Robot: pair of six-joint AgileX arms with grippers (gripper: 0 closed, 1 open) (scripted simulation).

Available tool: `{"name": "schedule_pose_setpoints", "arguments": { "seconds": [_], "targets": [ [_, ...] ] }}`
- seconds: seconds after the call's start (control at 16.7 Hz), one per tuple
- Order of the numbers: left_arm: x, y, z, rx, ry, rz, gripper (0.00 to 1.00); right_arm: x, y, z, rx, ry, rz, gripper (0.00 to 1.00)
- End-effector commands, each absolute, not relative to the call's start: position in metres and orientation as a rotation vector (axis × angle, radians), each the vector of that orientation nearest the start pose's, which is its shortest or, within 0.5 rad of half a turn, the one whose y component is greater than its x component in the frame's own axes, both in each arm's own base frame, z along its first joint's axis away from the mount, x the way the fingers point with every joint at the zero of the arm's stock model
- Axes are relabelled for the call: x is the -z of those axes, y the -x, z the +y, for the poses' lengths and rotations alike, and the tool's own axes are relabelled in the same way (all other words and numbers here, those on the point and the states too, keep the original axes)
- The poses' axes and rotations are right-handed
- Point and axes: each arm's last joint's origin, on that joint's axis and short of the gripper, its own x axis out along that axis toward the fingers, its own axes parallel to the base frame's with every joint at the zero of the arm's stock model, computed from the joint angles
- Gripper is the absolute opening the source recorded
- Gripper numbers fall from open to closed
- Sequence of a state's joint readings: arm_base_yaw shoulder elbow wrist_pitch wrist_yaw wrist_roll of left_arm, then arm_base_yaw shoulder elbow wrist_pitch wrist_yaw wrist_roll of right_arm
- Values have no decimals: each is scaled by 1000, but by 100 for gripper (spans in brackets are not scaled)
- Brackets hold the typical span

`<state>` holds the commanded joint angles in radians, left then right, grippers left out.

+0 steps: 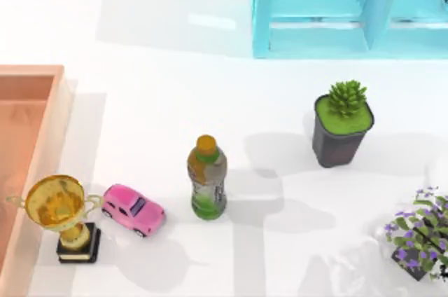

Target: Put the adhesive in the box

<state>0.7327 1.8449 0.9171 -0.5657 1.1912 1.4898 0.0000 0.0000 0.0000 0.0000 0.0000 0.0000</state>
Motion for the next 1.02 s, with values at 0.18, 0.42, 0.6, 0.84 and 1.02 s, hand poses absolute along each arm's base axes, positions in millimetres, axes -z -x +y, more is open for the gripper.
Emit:
{"name": "schedule_pose_setpoints", "arguments": {
  "seconds": [0.18, 0.42, 0.6, 0.84, 1.02],
  "targets": [
    [-114, -240, 179, 792, -154, 357, 38, -160, -106, -1, 0, 0, 0, 100],
    [-114, -240, 179, 792, -154, 357, 68, -160, -106, -1, 0, 0, 0, 100],
    [-114, -240, 179, 792, -154, 357, 90, -160, -106, -1, 0, 0, 0, 100],
    [-114, -240, 179, 792, -154, 357, 100, -160, -106, -1, 0, 0, 0, 100],
    [-114, -240, 179, 792, -154, 357, 100, -160, -106, -1, 0, 0, 0, 100]
  ]
}}
